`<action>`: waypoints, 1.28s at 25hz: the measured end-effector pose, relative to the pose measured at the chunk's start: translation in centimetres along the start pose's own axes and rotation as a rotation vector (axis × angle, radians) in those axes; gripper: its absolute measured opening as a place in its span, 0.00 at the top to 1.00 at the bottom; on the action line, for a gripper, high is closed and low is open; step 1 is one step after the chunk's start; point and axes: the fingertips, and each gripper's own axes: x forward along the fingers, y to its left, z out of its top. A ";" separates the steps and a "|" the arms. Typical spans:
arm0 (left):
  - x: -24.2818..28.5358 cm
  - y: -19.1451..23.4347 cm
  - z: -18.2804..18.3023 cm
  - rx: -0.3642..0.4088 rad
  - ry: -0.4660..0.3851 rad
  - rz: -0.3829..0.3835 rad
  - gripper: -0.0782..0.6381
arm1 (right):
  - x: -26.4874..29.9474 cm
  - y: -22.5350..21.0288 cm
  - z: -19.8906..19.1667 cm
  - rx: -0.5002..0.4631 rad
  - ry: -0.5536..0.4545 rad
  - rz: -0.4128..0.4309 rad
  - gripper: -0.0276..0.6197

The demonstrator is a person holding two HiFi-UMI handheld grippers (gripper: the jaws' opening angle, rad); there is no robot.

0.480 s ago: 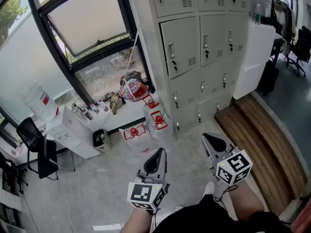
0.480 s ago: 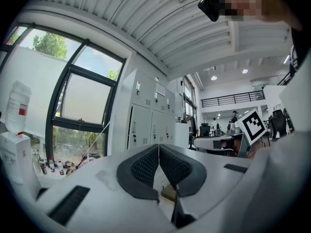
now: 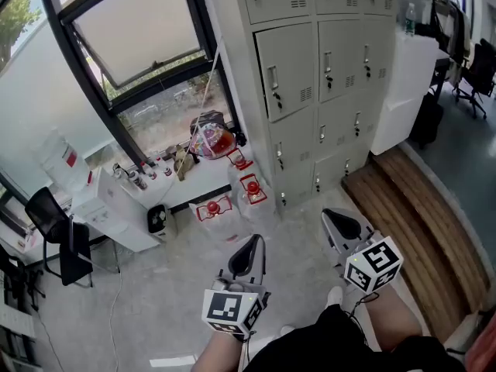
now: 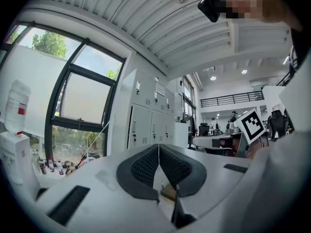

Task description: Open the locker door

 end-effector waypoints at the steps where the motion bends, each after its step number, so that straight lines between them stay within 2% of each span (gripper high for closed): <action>1: 0.0 0.0 -0.1 0.001 0.003 0.000 0.86 | 0.1 0.0 -0.1 -0.001 0.001 0.000 0.87; 6: 0.7 -0.1 -0.9 -0.004 0.026 0.003 0.86 | 0.7 -0.7 -0.5 0.006 0.005 0.008 0.87; 12: 3.4 -0.2 -1.0 0.004 0.030 0.018 0.86 | 2.2 -3.4 -0.4 0.018 0.000 0.022 0.87; 32: 17.8 2.0 -2.5 -0.039 0.062 0.139 0.86 | 11.2 -17.5 -0.2 0.021 0.044 0.106 0.87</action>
